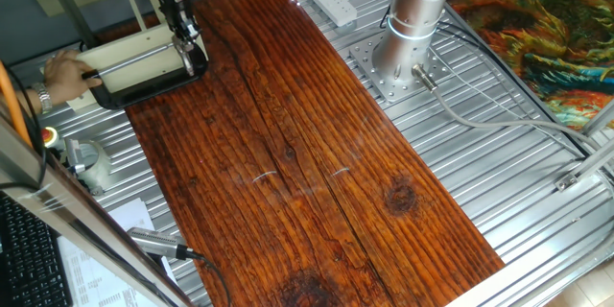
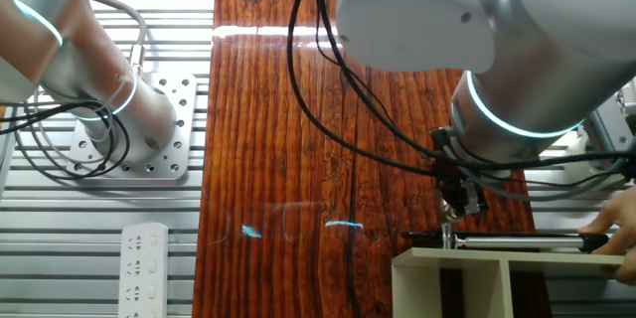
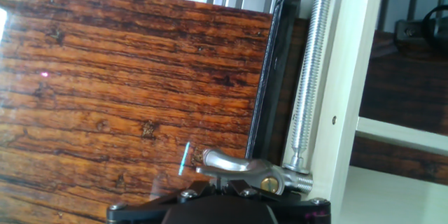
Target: Turn off the water tap
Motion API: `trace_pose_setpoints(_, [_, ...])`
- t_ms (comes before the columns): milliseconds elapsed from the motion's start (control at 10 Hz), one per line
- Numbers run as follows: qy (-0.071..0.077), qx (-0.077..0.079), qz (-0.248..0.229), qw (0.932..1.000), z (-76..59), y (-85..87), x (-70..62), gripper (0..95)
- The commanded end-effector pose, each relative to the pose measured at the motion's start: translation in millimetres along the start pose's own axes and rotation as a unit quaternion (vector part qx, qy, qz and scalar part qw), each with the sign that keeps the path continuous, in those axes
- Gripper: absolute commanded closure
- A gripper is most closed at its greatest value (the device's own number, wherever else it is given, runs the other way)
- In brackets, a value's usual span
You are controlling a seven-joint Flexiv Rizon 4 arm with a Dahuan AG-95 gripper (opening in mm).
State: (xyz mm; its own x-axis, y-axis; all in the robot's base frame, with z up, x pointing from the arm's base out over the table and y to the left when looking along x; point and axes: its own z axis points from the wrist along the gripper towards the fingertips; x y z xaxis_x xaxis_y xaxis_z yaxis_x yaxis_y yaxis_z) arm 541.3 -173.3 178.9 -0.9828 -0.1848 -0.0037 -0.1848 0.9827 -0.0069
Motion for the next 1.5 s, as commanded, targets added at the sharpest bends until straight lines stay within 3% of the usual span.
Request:
trace_pose_setpoints(100, [0.0, 0.003, -0.001, 1.0, -2.9, 1.8, 1.1, 95.0])
trace_pose_setpoints(200, [0.019, 0.003, 0.007, 0.9998, -9.3, 7.7, 7.4, 95.0])
trace_pose_setpoints(300, [0.022, 0.006, 0.007, 0.9997, -13.6, 11.2, 11.2, 95.0])
trace_pose_setpoints(600, [0.016, 0.004, 0.006, 0.9998, -20.9, 17.0, 16.6, 95.0])
trace_pose_setpoints(1500, [0.005, 0.002, 0.02, 0.9998, -54.0, 21.0, 5.0, 95.0])
